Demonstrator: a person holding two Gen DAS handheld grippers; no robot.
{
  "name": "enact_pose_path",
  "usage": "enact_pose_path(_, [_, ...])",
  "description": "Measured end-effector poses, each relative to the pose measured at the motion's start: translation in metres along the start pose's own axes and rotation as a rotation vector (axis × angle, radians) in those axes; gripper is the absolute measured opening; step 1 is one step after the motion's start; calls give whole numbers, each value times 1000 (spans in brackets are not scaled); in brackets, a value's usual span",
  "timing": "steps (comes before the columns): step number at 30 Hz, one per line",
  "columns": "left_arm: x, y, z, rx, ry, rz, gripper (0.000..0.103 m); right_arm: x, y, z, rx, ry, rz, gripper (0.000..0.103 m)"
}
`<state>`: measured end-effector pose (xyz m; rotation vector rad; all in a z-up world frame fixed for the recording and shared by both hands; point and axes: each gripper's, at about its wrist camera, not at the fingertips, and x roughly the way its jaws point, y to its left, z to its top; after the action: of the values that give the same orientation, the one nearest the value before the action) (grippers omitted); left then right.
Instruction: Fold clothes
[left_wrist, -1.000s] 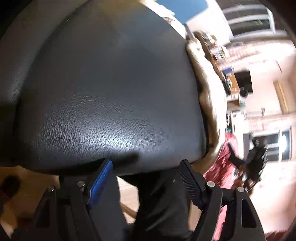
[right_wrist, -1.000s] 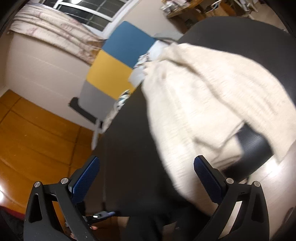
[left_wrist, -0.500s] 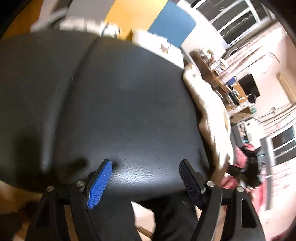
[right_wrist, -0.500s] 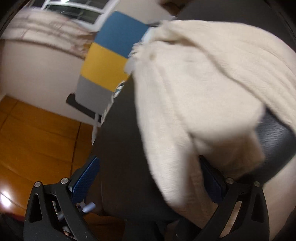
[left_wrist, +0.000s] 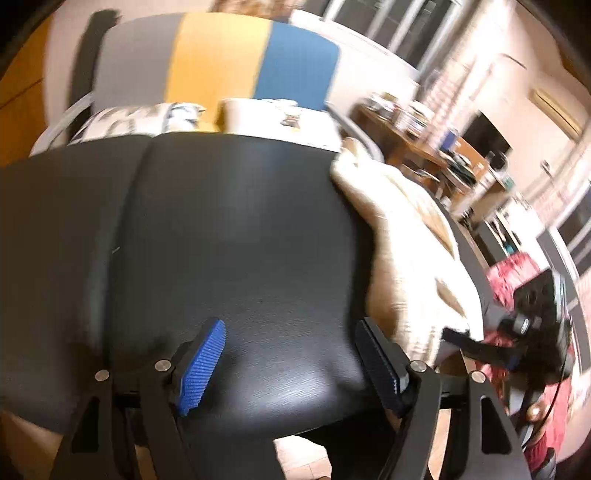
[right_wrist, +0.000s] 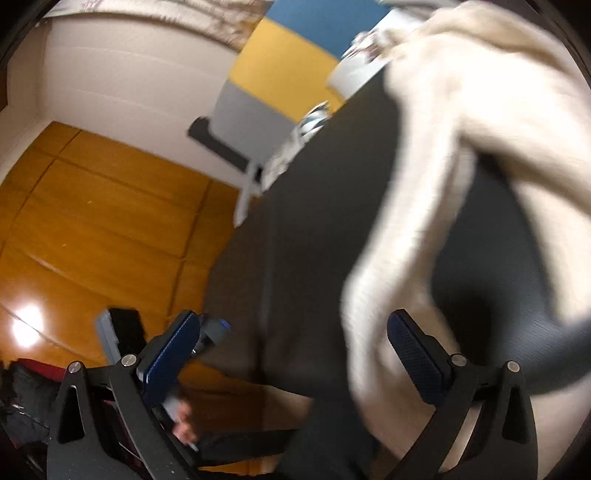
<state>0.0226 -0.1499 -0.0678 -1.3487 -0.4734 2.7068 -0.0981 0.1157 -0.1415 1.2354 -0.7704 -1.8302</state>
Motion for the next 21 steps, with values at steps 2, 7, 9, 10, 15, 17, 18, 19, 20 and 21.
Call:
enact_pose_path(2, [10,-28,5,72,-8,3,74,-19,-17,-12,30,-17,-53,103])
enact_pose_path(7, [46,-113,-12,354,2,121,71,-60,-60,-38,157,-108,-103,103])
enact_pose_path(9, [59,-127,-26,380,28,143,69,-67,-65,-41,170,-139,-112,103])
enact_pose_path(10, [65,-131,-32,383,43,157,68,-68,-64,-42,167,-150,-115,103])
enact_pose_path(15, [83,-116,-47,296,103,226,67,-58,-63,-38,179,-168,-109,103])
enact_pose_path(17, [85,-105,-48,255,108,258,67,-58,-68,-39,184,-161,-110,103])
enact_pose_path(18, [88,-101,-48,241,127,253,66,-61,-74,-41,189,-158,-109,103])
enact_pose_path(19, [88,-99,-48,222,142,232,65,-65,-79,-44,193,-157,-110,103])
enact_pose_path(20, [85,-98,-49,201,144,203,63,-67,-83,-47,197,-155,-113,103])
enact_pose_path(21, [82,-96,-49,180,146,174,61,-66,-86,-47,204,-151,-117,103])
